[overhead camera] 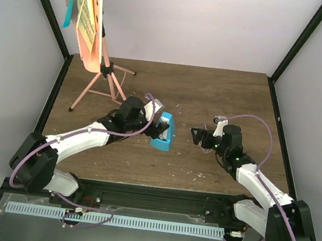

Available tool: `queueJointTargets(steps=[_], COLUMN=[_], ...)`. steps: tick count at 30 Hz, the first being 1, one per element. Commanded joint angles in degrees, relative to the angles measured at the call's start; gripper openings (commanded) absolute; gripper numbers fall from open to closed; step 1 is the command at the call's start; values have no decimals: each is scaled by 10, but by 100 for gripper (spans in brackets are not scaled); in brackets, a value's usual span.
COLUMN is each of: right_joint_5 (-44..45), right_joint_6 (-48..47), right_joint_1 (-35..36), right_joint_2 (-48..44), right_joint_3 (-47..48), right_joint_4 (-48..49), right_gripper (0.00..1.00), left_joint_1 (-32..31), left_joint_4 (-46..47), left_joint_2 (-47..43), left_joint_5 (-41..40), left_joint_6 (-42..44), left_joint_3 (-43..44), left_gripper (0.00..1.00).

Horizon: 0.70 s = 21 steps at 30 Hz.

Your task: Pack up the instrument practice props

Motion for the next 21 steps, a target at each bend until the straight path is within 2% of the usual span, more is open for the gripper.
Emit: queueJointTargets(steps=[1,16,21], right_joint_5=[0,-13,-10], right_joint_6=[10,15,14], right_joint_1=[-6,-6,-6], right_joint_2=[13,29,16], right_joint_3=[-1,4,1], right_joint_4=[22,35,28], right_gripper=[100,100,100], left_joint_1=[-2,-16,-18], left_joint_4=[36,38,37], left_joint_2=[-1,-6,-2], left_joint_5=[11,-19,-25], left_joint_6=[21,40,43], left_joint_3=[-15,-27,-27], left_gripper=[95,86,78])
